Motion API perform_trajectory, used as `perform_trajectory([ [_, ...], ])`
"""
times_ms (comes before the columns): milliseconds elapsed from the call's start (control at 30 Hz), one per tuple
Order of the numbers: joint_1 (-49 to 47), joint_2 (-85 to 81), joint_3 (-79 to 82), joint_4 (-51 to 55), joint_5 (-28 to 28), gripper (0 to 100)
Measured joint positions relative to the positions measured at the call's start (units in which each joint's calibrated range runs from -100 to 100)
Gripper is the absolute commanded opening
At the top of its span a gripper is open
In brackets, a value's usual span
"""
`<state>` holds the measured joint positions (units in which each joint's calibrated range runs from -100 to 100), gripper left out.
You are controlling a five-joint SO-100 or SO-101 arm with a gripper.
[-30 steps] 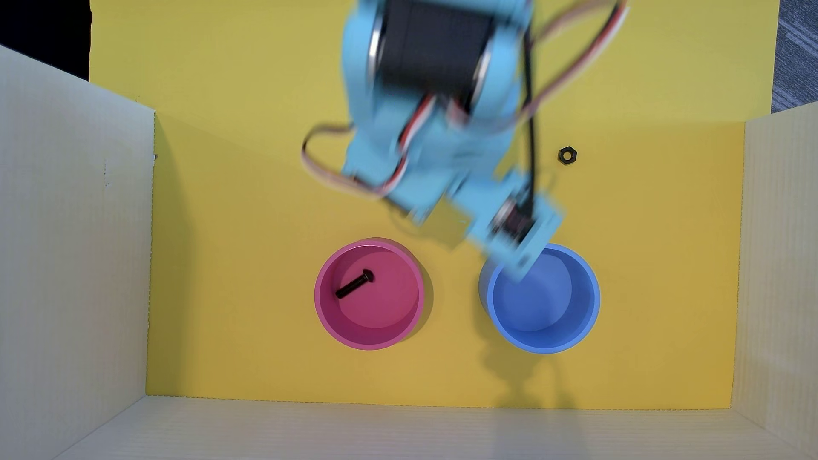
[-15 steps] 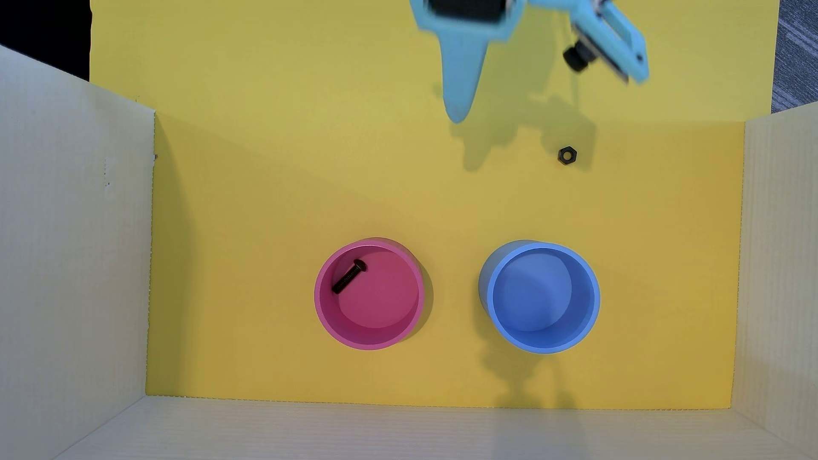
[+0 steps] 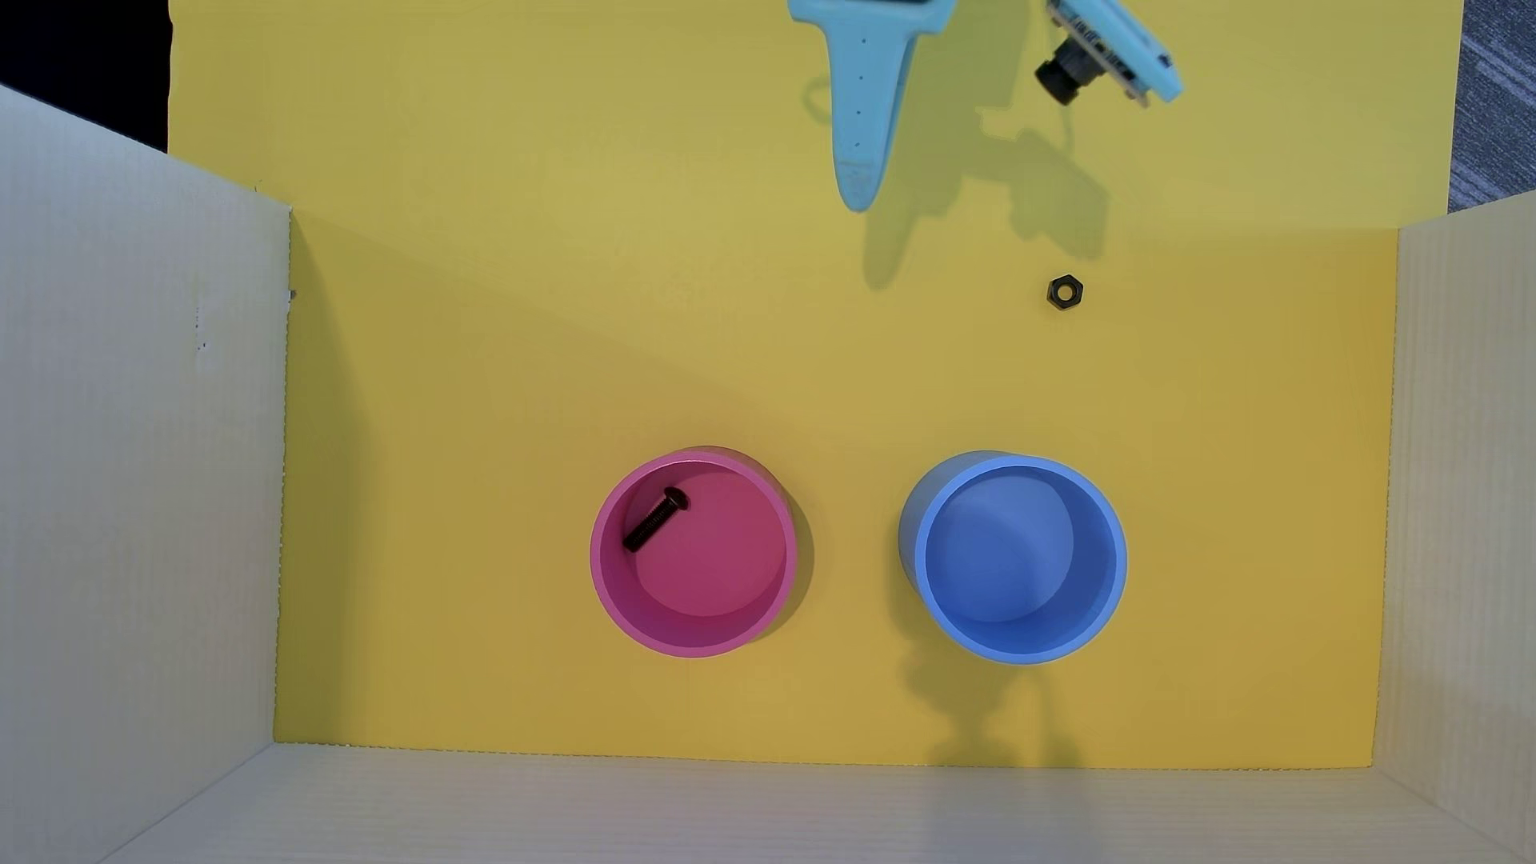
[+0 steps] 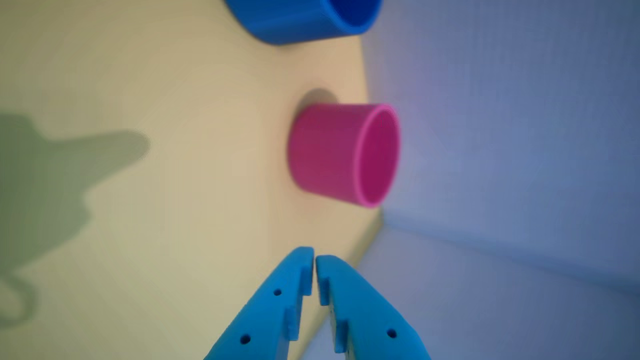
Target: Pick up the bolt and place it in the pink box
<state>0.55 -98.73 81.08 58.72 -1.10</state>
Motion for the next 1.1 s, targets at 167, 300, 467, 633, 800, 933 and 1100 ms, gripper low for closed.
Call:
perform_trajectory([
  [167,0.0,0.3,4.7,7.5,-0.6,1],
  [300,0.0,0.3,9.7,9.0,-4.2,1],
  [467,-0.6,0.3,13.1,9.2,-5.9,1],
  [633,-3.6,0.0,13.1,11.1,-6.0,1],
  [800,-3.9,0.0,13.1,11.3,-6.0,1],
  [933,-3.9,0.0,13.1,11.3,-6.0,1],
  [1100,-3.9,0.0,13.1,11.3,-6.0,1],
])
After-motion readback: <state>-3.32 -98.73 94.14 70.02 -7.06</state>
